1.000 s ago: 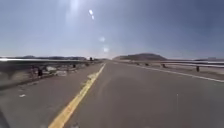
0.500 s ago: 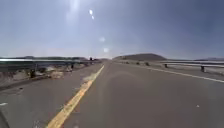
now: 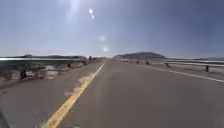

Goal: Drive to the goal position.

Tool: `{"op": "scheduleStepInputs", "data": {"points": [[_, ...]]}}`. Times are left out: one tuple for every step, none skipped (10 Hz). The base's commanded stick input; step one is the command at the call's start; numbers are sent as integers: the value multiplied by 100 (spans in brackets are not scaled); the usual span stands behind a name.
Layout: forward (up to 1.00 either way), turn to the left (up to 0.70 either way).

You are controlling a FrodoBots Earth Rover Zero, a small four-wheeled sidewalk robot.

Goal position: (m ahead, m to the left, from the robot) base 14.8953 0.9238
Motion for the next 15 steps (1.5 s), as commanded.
{"op": "scheduleStepInputs", "data": {"points": [[85, 34], [85, 0], [85, 0], [85, 0], [85, 0], [85, 0], [85, 0], [85, 0], [85, 0], [85, 0], [85, 0], [85, 0], [85, 0], [85, 0], [85, 0]]}}
